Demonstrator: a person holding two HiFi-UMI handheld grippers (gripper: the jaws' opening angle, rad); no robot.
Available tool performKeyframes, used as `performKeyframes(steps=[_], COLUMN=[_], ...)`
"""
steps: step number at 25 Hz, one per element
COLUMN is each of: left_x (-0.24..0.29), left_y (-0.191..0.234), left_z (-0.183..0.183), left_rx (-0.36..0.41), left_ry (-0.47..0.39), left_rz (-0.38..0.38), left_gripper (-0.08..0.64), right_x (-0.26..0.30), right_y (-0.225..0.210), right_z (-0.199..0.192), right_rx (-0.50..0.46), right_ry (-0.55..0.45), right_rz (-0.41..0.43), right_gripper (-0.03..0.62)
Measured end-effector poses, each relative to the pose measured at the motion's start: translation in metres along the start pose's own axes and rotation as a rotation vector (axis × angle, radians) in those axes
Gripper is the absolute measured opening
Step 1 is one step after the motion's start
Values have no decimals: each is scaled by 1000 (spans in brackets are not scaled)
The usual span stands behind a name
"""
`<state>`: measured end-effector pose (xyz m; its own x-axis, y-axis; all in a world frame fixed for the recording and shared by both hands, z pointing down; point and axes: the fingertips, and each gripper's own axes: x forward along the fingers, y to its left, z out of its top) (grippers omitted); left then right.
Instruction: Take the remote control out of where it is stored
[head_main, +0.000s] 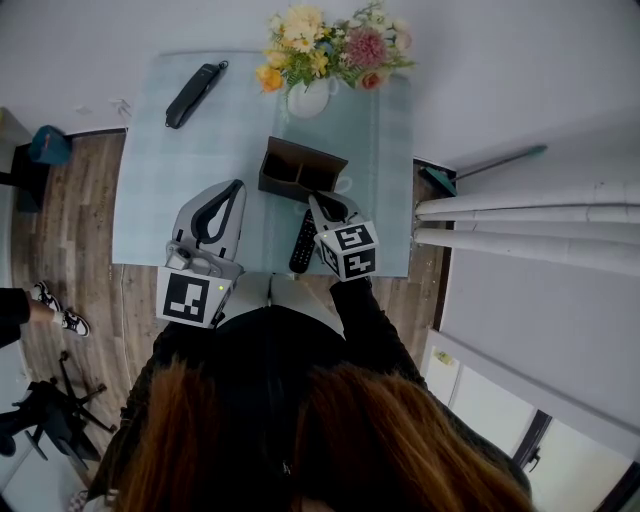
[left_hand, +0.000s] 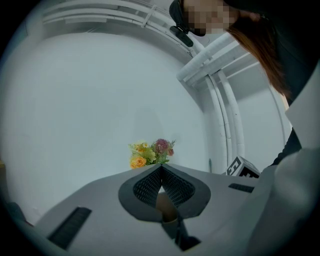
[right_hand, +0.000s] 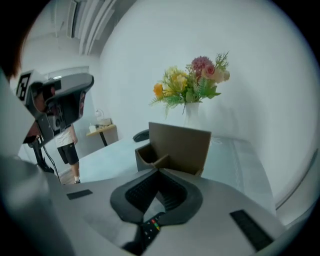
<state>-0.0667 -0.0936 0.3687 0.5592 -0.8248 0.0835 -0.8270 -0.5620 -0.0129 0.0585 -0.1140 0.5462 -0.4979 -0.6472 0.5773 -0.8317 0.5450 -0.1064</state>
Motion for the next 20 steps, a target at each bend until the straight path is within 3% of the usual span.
performKeyframes(steps=[5, 11, 20], left_x=[3, 5, 9], left_y=[0, 0, 0], left_z=[-1, 0, 1], left_rx=[-1, -5, -5], left_ry=[1, -2, -5], left_rz=[-3, -5, -6], left_gripper=[5, 5, 5], right_x=[-14, -47, -81], right_y=[1, 4, 14], right_z=[45, 95, 128], right_rx=[-19, -98, -131], right_ry=[-145, -392, -534], right_rz=[-13, -65, -80], right_gripper=[15, 14, 14])
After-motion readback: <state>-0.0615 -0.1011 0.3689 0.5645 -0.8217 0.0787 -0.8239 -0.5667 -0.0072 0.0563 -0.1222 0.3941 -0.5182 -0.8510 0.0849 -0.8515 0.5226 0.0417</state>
